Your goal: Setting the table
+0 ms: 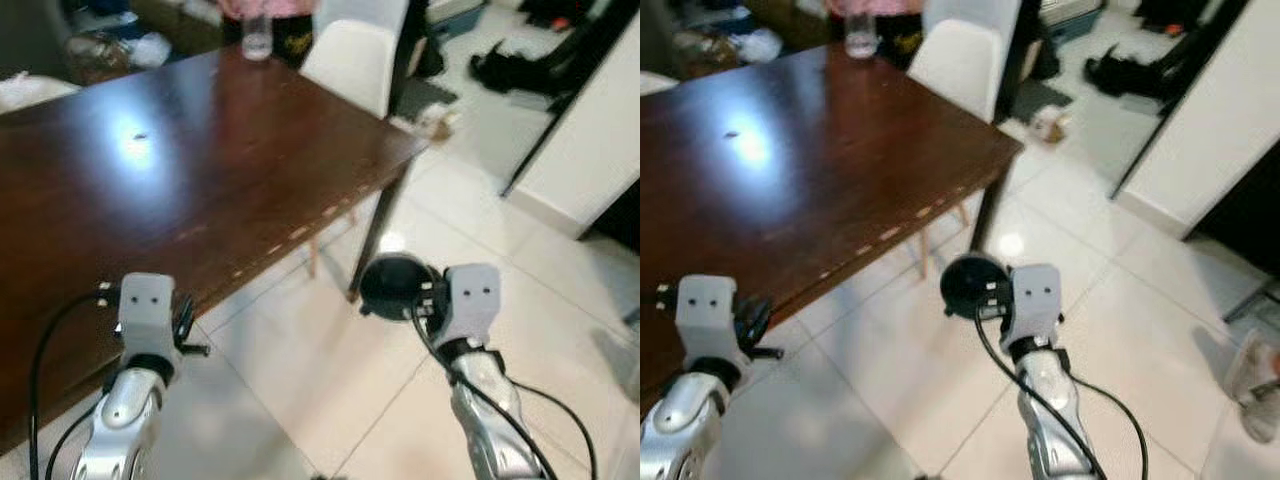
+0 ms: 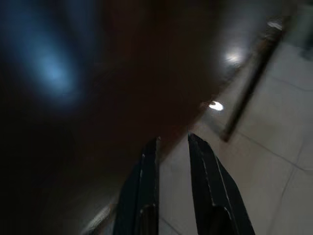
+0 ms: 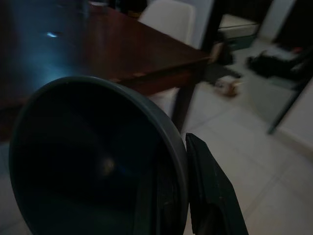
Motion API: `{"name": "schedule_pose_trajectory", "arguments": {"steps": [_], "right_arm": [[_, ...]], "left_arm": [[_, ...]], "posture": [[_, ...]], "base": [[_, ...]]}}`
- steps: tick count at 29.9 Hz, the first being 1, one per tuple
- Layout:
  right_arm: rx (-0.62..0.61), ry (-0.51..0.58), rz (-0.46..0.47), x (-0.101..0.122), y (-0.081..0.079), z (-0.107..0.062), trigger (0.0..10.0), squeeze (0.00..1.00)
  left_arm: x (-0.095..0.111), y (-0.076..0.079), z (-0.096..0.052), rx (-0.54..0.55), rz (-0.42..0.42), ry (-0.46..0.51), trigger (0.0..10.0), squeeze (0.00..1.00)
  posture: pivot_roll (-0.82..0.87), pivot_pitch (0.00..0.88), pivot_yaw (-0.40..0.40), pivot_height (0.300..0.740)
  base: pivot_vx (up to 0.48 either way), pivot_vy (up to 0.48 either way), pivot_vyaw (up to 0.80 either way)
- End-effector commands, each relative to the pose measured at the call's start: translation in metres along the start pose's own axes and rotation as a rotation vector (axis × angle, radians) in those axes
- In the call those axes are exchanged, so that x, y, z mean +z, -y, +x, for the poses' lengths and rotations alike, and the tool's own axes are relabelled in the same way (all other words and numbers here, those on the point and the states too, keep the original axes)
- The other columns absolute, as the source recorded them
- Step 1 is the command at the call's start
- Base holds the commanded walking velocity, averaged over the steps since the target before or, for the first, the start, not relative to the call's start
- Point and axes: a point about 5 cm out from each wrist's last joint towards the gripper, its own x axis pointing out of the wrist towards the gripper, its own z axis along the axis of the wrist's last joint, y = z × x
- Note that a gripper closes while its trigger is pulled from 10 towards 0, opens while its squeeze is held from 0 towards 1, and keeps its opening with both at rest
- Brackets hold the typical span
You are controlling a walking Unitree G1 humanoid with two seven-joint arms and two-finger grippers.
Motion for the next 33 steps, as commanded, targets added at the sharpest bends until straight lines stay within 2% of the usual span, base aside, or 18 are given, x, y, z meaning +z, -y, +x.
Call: {"name": "schedule_pose_trajectory", "arguments": {"steps": [1, 2, 3, 4, 7, 12, 17, 33], "right_arm": [[0.002, -0.087, -0.03, -0.023, 0.002, -0.011, 10.0, 0.0], [0.004, -0.141, -0.048, -0.038, 0.005, -0.018, 10.0, 0.0], [0.004, -0.141, -0.048, -0.038, 0.005, -0.018, 10.0, 0.0], [0.002, -0.186, -0.052, -0.049, 0.007, -0.024, 10.0, 0.0], [-0.017, -0.33, -0.055, -0.084, 0.014, -0.048, 9.7, 0.0], [-0.034, -0.436, -0.077, -0.108, 0.022, -0.068, 9.4, 0.0], [-0.036, -0.449, -0.082, -0.114, 0.025, -0.072, 9.3, 0.0], [-0.03, -0.425, -0.08, -0.118, 0.022, -0.069, 9.0, 0.0]], "left_arm": [[-0.018, -0.003, -0.005, -0.012, 0.007, -0.072, 10.0, 0.0], [-0.028, -0.005, -0.009, -0.024, 0.018, -0.106, 10.0, 0.0], [-0.028, -0.005, -0.009, -0.024, 0.018, -0.106, 10.0, 0.0], [-0.036, -0.007, -0.013, -0.026, 0.03, -0.135, 10.0, 0.0], [-0.069, -0.016, -0.027, -0.027, 0.062, -0.246, 10.0, 0.0], [-0.1, -0.025, -0.036, 0.003, 0.098, -0.347, 10.0, 0.0], [-0.107, -0.028, -0.038, 0.013, 0.104, -0.365, 10.0, 0.0], [-0.11, -0.031, -0.031, 0.027, 0.105, -0.331, 10.0, 0.0]], "posture": [[-0.05, 0.058, 0.012, 0.74], [-0.04, 0.055, 0.01, 0.74], [-0.04, 0.055, 0.01, 0.74], [-0.04, 0.055, 0.01, 0.74], [-0.04, 0.052, 0.008, 0.74], [-0.04, 0.047, 0.008, 0.74], [-0.04, 0.044, 0.008, 0.74], [-0.04, 0.046, 0.009, 0.74]], "base": [[0.0, 0.0, -0.8], [0.0, 0.0, -0.8], [0.0, 0.0, -0.8], [0.0, 0.0, -0.8], [0.0, 0.0, -0.8], [0.0, 0.0, -0.8], [0.0, 0.0, -0.8], [0.0, 0.0, -0.8]]}}
